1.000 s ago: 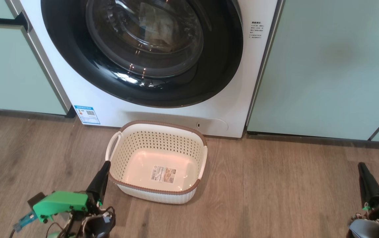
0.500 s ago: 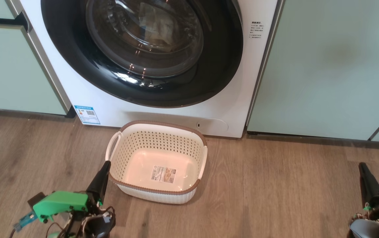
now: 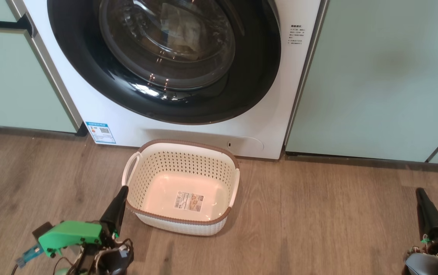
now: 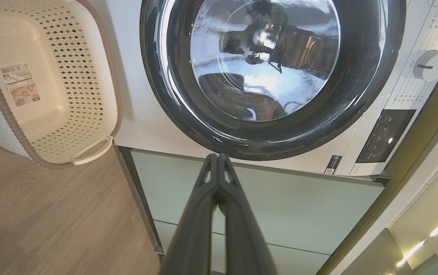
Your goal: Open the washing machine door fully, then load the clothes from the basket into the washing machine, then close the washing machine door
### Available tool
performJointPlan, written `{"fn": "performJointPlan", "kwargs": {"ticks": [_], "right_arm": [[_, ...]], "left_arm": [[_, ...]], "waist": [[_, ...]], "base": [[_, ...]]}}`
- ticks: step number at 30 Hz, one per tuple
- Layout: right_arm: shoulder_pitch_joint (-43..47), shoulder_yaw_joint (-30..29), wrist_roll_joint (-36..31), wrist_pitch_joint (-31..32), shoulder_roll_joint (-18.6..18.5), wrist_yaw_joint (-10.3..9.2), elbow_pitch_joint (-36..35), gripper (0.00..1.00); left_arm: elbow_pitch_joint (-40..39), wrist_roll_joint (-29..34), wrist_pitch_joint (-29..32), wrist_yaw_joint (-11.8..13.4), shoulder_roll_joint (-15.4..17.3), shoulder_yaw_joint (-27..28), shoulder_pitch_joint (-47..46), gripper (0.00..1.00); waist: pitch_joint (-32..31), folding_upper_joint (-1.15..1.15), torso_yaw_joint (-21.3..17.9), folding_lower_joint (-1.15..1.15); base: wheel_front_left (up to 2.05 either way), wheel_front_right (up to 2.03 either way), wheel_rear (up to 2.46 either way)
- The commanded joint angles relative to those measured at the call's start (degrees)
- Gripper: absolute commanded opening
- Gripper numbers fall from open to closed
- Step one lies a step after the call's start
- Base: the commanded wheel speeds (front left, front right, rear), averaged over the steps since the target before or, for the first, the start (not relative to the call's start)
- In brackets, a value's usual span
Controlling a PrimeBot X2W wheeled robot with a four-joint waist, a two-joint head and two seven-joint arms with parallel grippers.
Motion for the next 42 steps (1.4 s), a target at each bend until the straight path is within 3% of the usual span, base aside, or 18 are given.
{"fn": "performJointPlan", "kwargs": {"ticks": [1,42], "right_arm": [[-3.1,0.8,-0.3,0.6,-0.5,-0.17,-1.8,0.0],[-3.2,0.4,-0.7,0.9,-0.2,-0.17,-1.8,0.0]], "left_arm": [[-1.6,0.5,0.3,-0.5,0.4,2.2,-3.3,0.0],[-1.6,0.8,0.6,-0.5,0.2,2.5,-3.3,0.0]], "waist": [[0.0,0.0,0.0,0.0],[0.0,0.0,0.0,0.0]], "base": [[0.0,0.0,0.0],[0.0,0.0,0.0]]}}
